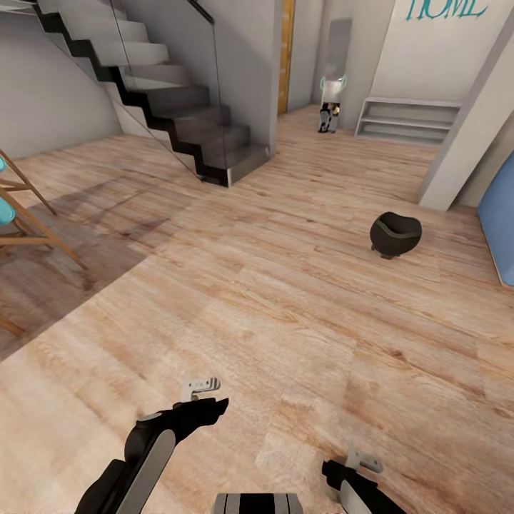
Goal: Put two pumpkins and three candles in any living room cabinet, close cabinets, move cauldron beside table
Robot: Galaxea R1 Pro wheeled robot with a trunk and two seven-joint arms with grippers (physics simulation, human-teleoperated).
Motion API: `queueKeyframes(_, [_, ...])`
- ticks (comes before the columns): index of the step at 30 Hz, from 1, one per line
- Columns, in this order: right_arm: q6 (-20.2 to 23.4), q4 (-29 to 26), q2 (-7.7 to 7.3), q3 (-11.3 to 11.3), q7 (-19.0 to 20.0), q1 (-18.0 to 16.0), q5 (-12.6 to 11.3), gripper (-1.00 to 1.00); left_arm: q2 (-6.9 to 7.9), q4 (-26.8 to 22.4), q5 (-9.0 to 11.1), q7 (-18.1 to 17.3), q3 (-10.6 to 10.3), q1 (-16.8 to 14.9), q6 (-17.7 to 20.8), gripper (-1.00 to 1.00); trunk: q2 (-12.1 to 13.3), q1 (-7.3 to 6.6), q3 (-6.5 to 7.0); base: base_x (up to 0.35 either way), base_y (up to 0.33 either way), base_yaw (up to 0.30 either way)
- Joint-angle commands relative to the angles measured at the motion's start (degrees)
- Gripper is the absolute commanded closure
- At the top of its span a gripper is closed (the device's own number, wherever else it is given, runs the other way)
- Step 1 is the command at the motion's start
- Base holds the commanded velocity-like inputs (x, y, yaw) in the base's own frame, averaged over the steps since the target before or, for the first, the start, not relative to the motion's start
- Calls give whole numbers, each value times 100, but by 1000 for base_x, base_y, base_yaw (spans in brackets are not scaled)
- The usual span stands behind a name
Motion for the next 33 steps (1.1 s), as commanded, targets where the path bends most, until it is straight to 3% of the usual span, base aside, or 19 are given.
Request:
queueKeyframes(1, [35, -14, -4, 48, -47, 0, -16, -100, 4, -7, 60, 57, -12, -3, 9, -100, -3, 1, -27, 0, 0, 0])
queueKeyframes(13, [35, -14, 4, 46, -47, -1, 4, -100, 6, -7, 60, 57, -12, -5, 14, -100, -6, 6, -72, 0, 0, 0])
queueKeyframes(17, [35, -14, 4, 46, -47, -1, 4, -100, 6, -7, 60, 57, -12, -4, 15, -100, -11, 17, -160, 0, 0, 0])
queueKeyframes(29, [35, -14, 25, 48, -47, -4, 4, -100, 7, -15, 60, 57, -12, 0, 18, -100, -11, 17, -160, 0, 0, 0])
queueKeyframes(30, [35, -14, 27, 49, -47, -3, 4, 100, 7, -15, 60, 57, -12, 0, 19, -100, -11, 17, -160, 0, 0, 0])
queueKeyframes(33, [35, -14, 30, 51, -47, -2, 4, 100, 7, -15, 60, 57, -12, -2, 21, -100, -11, 17, -160, 0, 0, 0])
